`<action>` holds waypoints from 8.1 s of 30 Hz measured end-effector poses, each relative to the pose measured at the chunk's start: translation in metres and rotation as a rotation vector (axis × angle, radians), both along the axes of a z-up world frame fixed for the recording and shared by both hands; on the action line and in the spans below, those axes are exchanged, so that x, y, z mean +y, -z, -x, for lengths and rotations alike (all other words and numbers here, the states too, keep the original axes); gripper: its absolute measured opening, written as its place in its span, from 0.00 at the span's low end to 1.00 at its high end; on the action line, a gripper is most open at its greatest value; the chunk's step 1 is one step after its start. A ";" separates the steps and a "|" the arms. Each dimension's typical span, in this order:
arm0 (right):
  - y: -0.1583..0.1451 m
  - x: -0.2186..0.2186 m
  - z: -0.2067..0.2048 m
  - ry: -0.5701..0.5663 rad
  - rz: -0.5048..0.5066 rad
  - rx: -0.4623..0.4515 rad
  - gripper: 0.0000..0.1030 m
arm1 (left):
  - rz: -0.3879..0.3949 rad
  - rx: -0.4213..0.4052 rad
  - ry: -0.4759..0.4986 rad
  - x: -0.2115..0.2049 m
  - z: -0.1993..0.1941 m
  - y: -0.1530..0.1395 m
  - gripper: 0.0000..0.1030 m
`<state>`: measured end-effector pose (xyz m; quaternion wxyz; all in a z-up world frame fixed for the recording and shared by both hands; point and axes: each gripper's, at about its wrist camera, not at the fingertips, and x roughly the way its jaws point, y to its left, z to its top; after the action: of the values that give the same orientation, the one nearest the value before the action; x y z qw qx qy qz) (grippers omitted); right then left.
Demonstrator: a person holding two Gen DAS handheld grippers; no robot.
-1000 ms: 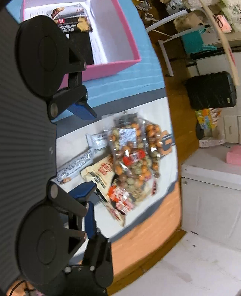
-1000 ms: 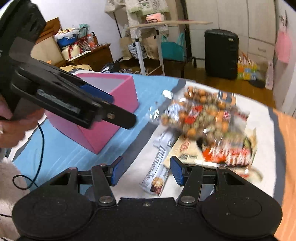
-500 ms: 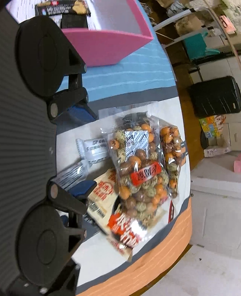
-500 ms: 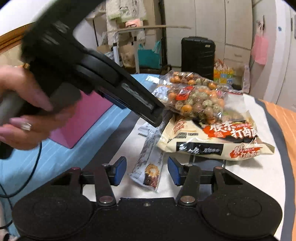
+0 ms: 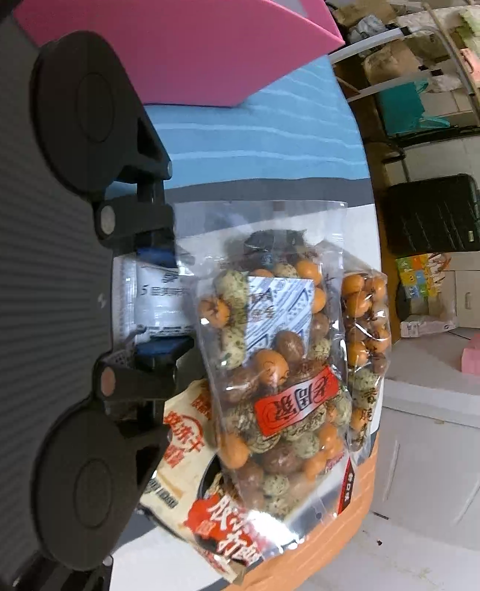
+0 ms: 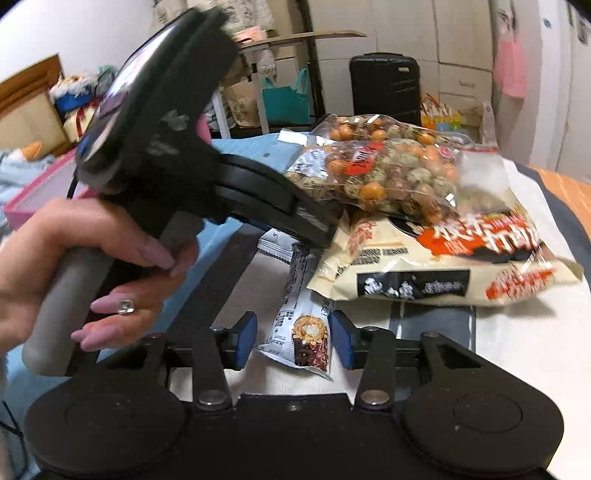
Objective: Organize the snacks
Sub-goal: 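Grasp a white wafer bar with left gripper while right gripper grasps another, then carry both white wafer bars over the pink box and lower them in, then open both grippers and withdraw them toward the snack pile, then grasp the clear bag of quail eggs with both grippers together, then carry the quail egg bag into the pink box and lower it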
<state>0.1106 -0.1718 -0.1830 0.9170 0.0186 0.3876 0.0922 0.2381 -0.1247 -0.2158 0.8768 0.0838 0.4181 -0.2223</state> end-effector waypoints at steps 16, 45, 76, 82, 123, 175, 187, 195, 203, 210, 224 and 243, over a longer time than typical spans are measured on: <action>0.005 -0.002 0.007 0.050 0.085 -0.001 0.34 | -0.060 -0.041 -0.039 -0.009 0.001 -0.001 0.24; -0.037 -0.024 0.059 0.017 0.021 0.117 0.33 | 0.030 0.139 -0.103 0.060 0.120 -0.073 0.23; -0.174 0.126 -0.066 -0.649 0.042 0.042 0.33 | 0.028 0.047 -0.367 0.264 0.093 -0.195 0.23; -0.145 0.162 -0.132 -0.728 0.188 0.108 0.33 | 0.013 0.050 -0.467 0.294 0.051 -0.169 0.23; -0.155 0.127 -0.140 -0.614 0.001 0.072 0.48 | -0.224 -0.010 -0.427 0.273 0.011 -0.150 0.70; -0.051 -0.110 -0.078 -0.053 -0.171 0.071 0.84 | 0.126 0.156 -0.068 0.007 -0.047 -0.058 0.79; -0.034 -0.064 -0.087 -0.219 0.198 0.001 0.91 | 0.202 0.131 -0.094 0.016 -0.047 -0.051 0.79; -0.036 -0.044 -0.075 -0.265 0.271 -0.045 0.87 | 0.195 0.181 -0.015 0.003 -0.031 -0.060 0.78; -0.036 -0.041 -0.061 -0.237 0.235 -0.074 0.86 | 0.134 0.163 -0.007 -0.001 -0.019 -0.068 0.71; -0.037 -0.035 -0.051 -0.231 0.212 -0.049 0.86 | 0.094 0.197 -0.002 -0.003 -0.007 -0.076 0.71; -0.052 -0.018 -0.008 -0.186 0.152 0.026 0.85 | -0.005 0.209 0.081 0.003 0.049 -0.101 0.71; -0.099 0.039 0.051 -0.307 0.188 0.068 0.85 | 0.075 0.218 -0.114 0.070 0.131 -0.132 0.71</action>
<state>0.0591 -0.1330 -0.0840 0.8762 -0.1234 0.4235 0.1940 0.1072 -0.0549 -0.0843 0.8399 0.0025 0.5064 -0.1953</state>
